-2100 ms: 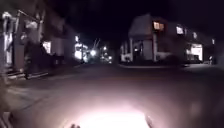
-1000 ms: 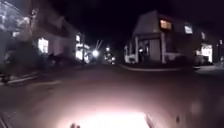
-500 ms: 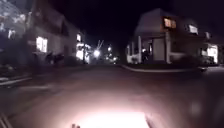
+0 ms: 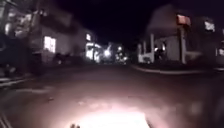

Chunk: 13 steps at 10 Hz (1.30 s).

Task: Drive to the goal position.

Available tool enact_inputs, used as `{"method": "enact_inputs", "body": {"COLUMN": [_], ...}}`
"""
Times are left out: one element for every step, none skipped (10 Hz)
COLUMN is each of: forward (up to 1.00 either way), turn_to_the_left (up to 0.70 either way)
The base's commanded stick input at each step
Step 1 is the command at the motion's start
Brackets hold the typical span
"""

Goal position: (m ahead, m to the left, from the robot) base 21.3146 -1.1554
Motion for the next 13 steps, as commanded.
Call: {"method": "enact_inputs", "body": {"forward": [1.00,1.00,1.00,1.00,1.00,1.00,1.00,1.00,1.00,1.00,1.00,1.00,1.00], "turn_to_the_left": [0.00,0.00,0.00,0.00,0.00,0.00,0.00,0.00,0.00,0.00,0.00,0.00,0.00]}}
